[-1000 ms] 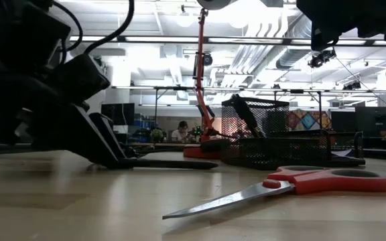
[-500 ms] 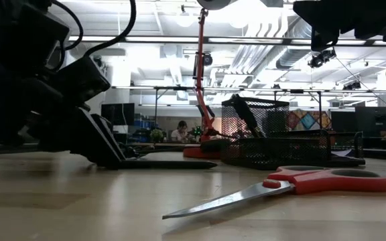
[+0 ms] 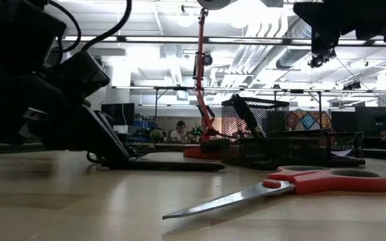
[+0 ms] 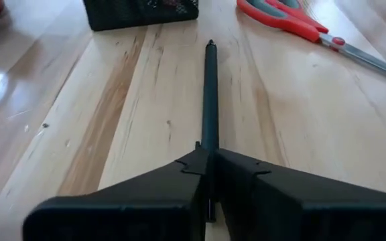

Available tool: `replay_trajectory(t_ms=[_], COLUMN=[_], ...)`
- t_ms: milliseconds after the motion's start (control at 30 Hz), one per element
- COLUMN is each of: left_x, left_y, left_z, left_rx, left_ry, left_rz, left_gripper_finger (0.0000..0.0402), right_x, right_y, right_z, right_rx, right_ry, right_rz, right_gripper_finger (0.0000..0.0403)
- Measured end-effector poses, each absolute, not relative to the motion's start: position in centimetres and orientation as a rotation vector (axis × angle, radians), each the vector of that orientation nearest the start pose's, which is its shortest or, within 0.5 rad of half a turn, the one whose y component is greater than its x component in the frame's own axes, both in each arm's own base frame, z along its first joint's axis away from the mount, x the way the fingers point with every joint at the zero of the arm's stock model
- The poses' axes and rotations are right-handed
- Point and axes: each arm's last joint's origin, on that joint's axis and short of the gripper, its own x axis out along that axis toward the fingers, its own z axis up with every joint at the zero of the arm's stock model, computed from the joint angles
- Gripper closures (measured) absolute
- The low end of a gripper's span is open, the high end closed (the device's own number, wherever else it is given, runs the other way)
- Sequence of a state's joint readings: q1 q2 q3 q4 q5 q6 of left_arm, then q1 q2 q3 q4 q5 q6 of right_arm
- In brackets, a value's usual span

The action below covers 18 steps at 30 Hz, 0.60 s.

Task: Pick and place office supplies into organizer
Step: Put the black pen into the desk organizer

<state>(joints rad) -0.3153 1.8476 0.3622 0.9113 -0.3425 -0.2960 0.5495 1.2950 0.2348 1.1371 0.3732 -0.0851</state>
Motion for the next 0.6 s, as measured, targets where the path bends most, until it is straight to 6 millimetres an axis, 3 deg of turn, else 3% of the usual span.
replay_trajectory(t_ms=[200, 600], left_x=[24.49, 24.55], left_y=[-6.98, -7.05], left_z=[6.77, 7.02], left_rx=[-0.088, -0.146], left_ry=[0.529, 0.519], left_rz=[0.095, 0.081], left_gripper_finger=[0.0398, 0.0392], right_x=[18.90, 18.90], right_y=[10.03, 10.04], right_z=[17.97, 17.79], right_rx=[0.012, 0.000], right_ry=[-0.063, -0.046], right_rz=[0.077, 0.078], right_gripper_finger=[0.0249, 0.0249])
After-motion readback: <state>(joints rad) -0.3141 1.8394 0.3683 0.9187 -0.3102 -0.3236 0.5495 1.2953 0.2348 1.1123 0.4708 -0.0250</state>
